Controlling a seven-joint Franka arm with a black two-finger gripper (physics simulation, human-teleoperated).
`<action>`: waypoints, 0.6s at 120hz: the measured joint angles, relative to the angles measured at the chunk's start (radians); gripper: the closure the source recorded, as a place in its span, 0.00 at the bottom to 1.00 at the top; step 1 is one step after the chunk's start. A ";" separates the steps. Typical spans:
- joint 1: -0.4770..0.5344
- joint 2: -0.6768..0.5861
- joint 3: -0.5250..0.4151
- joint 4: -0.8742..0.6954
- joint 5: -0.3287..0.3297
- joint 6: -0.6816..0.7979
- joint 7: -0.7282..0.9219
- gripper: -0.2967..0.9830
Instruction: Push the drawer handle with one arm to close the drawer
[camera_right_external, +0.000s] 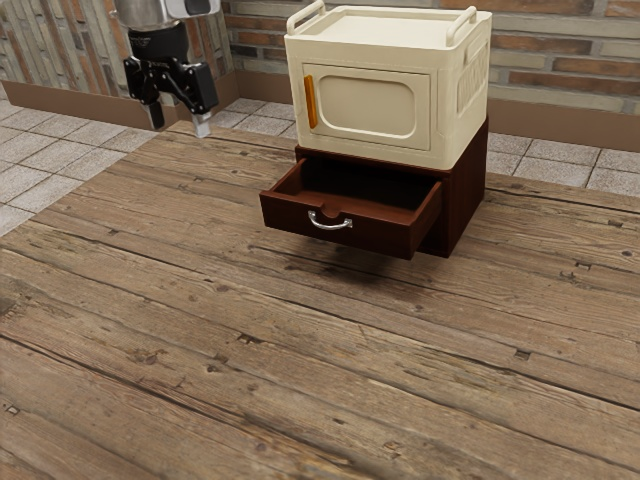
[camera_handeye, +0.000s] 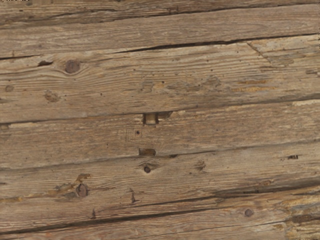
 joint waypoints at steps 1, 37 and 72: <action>0.000 0.000 0.000 0.000 0.000 0.000 0.001 0.23; 0.010 -0.001 0.001 -0.001 -0.012 -0.006 -0.002 0.23; -0.014 -0.096 -0.020 0.143 -0.053 -0.052 -0.023 0.23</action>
